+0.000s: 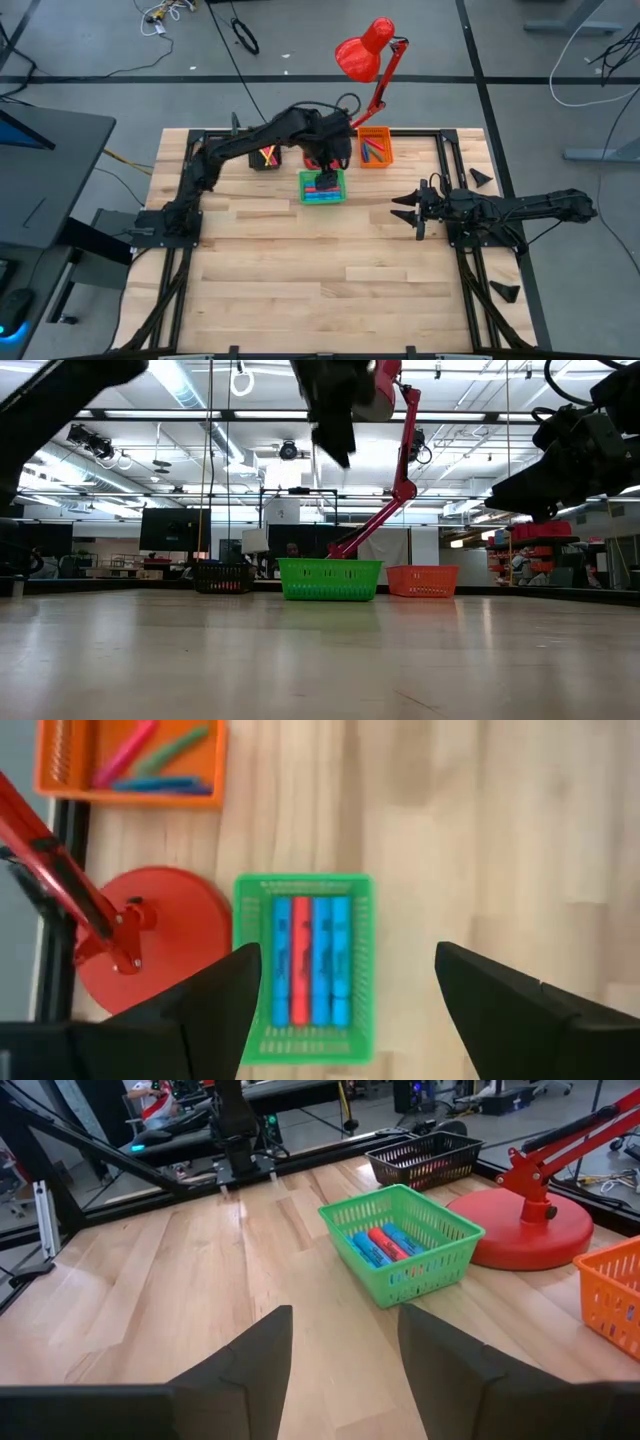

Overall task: Pick & Place Markers
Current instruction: Return to Home Position

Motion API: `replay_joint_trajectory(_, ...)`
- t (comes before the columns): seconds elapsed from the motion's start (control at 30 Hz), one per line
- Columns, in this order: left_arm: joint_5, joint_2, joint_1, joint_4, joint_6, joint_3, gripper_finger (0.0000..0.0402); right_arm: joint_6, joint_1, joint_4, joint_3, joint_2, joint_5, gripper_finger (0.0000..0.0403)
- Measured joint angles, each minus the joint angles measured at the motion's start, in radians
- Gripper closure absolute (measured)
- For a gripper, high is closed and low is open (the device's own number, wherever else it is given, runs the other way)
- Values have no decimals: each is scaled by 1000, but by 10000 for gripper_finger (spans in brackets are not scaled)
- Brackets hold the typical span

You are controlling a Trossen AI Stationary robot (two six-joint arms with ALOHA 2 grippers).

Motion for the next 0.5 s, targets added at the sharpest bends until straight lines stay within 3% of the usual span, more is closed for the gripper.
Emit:
replay_joint_trajectory(0.27, -1, -186, -27, -90, 2, -92, 95, 0, 0, -1, 0, 0, 0, 218)
replay_joint_trajectory(0.5, 1, -453, -49, 23, -23, -437, 95, 0, 0, -1, 0, 0, 0, 218)
